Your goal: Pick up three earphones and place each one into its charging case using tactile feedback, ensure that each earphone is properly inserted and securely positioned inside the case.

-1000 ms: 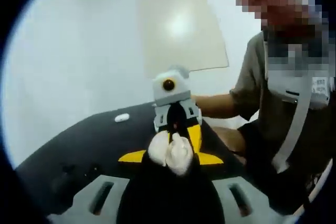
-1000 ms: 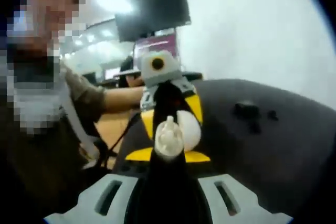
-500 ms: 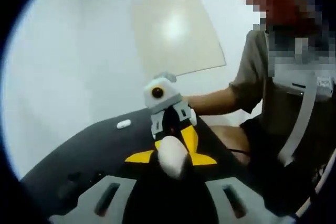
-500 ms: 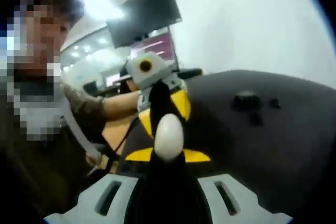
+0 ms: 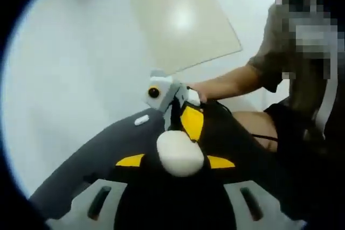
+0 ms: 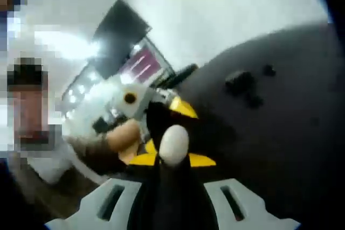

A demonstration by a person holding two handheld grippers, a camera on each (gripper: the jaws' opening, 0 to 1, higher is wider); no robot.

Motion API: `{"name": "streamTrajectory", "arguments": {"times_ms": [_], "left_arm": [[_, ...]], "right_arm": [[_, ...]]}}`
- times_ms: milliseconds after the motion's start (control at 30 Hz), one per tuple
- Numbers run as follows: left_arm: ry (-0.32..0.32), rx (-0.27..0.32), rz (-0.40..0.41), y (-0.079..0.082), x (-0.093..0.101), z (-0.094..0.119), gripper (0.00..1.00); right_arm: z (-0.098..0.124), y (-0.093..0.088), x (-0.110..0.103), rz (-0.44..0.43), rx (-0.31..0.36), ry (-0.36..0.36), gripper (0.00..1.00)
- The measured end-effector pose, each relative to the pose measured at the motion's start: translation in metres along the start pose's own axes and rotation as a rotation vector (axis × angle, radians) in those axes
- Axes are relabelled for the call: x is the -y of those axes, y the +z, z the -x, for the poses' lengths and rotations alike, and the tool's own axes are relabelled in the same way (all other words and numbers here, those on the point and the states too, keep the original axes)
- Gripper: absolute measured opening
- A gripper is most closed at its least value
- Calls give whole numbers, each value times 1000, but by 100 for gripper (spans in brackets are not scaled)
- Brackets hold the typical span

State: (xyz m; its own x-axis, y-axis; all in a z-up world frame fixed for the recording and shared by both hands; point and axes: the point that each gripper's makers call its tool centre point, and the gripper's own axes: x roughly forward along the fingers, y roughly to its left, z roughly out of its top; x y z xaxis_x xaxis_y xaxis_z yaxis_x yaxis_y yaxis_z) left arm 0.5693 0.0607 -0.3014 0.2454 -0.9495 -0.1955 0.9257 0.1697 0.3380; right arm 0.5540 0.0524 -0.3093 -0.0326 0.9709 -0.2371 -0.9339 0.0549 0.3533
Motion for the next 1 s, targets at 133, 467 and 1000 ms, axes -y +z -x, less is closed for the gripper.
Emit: {"name": "streamTrajectory", "arguments": {"times_ms": [133,467,1000], "left_arm": [[-34,-21,46,-4,3,1,30],[-11,-21,52,-6,-3,2,29],[95,364,367,58,-51,48,37]], "right_arm": [[-2,-10,-2,377,-37,-105,22],[6,-1,17,407,-7,-222,48],[-11,2,17,356,-88,-107,52]]}}
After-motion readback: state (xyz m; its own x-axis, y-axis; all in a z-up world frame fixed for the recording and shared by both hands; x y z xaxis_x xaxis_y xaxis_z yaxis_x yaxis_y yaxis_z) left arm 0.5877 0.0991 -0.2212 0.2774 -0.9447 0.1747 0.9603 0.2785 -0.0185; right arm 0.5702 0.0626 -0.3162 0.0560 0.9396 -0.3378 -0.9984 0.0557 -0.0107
